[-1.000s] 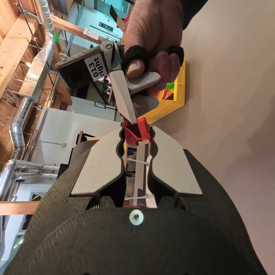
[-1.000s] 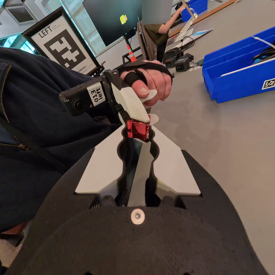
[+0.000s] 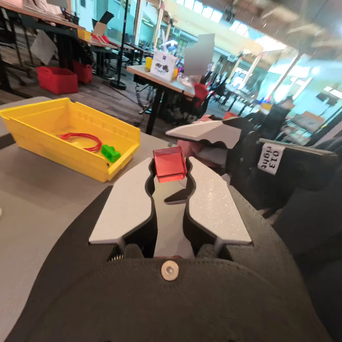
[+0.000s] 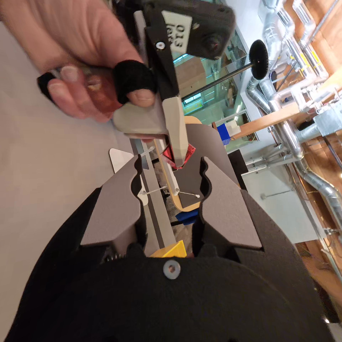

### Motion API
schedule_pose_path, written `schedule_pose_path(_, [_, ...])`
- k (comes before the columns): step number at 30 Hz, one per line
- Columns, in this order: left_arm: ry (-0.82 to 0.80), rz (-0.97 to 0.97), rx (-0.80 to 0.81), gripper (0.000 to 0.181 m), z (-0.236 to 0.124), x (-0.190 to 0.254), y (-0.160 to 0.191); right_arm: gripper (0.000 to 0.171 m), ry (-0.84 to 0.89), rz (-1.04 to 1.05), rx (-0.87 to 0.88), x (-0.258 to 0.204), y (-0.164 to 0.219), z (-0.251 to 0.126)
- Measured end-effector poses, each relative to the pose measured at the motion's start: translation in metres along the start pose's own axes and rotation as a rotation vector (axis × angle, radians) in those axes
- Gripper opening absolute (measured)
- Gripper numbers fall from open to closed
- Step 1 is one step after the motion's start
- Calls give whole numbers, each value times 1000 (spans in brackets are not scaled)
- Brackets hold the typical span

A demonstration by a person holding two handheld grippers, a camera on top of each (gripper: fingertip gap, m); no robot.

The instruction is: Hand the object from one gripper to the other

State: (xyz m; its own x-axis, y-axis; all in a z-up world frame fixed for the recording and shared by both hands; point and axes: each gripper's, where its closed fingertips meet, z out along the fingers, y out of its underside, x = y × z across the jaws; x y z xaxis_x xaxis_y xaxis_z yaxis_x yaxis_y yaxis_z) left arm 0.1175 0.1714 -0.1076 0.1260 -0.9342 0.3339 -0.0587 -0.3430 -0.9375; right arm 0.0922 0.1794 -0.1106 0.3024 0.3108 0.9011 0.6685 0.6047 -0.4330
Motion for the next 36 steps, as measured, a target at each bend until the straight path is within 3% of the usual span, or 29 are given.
schedule_pose_path(7, [82, -111, 63, 30, 9, 5, 6, 37, -18, -19, -4, 0, 4, 4])
schedule_pose_path(21, [125, -138, 90, 28, 14, 6, 6, 30, -35, -3, -32, -1, 10, 1])
schedule_pose_path(25, [107, -151, 78, 29, 15, 3, 7, 34, -21, -76, -61, 0, 13, 2])
schedule_pose_path(27, [81, -150, 62, 29, 17, 1, 9, 43, -20, -85, -63, 1, 12, 3])
schedule_pose_path(36, [46, -172, 52, 28, 22, -2, 15, 34, -66, -88, -98, -5, 17, 3])
